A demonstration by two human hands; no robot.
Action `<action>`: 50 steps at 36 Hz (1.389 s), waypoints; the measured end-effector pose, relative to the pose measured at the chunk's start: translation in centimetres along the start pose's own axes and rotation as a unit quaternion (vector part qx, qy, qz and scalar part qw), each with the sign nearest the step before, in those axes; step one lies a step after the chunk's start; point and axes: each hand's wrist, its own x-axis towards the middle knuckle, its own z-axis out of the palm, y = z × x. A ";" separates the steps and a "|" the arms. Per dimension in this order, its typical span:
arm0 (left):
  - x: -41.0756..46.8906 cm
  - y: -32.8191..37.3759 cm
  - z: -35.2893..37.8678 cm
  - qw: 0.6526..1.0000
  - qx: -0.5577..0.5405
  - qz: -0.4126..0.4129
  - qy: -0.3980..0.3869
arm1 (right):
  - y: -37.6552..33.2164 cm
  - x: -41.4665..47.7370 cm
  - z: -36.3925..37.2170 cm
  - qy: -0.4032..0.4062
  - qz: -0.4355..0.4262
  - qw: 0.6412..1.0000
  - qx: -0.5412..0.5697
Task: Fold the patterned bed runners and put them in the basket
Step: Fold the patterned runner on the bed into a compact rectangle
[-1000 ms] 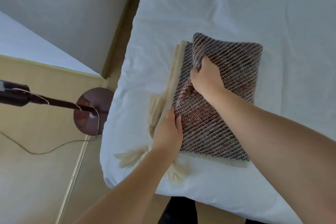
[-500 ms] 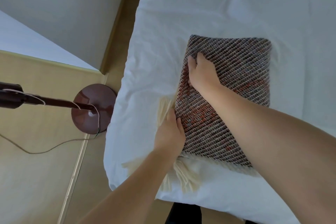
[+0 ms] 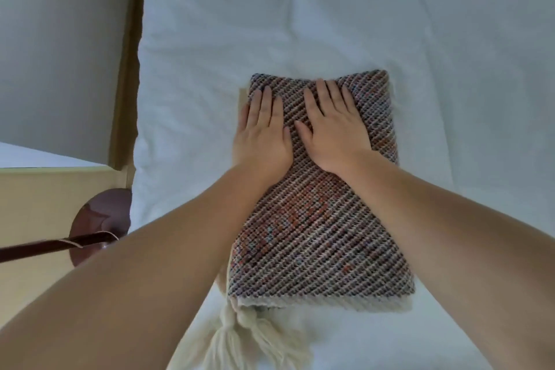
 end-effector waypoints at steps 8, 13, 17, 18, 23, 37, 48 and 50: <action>2.8 -0.4 1.3 0.998 0.000 -0.036 -0.053 | 4.1 -0.7 1.2 0.008 0.111 0.994 0.017; 2.5 -0.8 2.0 0.997 -0.004 -0.053 -0.064 | 5.4 -1.3 2.0 -0.011 0.143 0.989 0.044; 3.1 -0.6 2.3 0.996 0.008 -0.056 -0.066 | 5.6 -0.5 2.5 -0.031 0.148 0.987 0.043; 3.1 -0.5 2.3 0.996 0.010 -0.058 -0.064 | 5.4 -0.3 2.4 -0.028 0.149 0.988 0.036; 1.6 -0.3 1.8 0.997 0.000 -0.070 -0.045 | 4.3 -1.8 2.1 0.009 0.120 0.992 0.026; -13.7 1.9 3.3 0.987 -0.042 -0.130 -0.088 | 0.2 -18.3 2.9 -0.061 0.094 0.989 0.093; -14.7 1.9 5.1 0.986 -0.058 -0.137 -0.071 | 0.2 -21.5 6.1 -0.047 0.083 0.991 0.094; -14.5 1.8 4.8 0.985 -0.071 -0.137 -0.078 | 0.3 -21.5 6.1 -0.040 0.083 0.989 0.113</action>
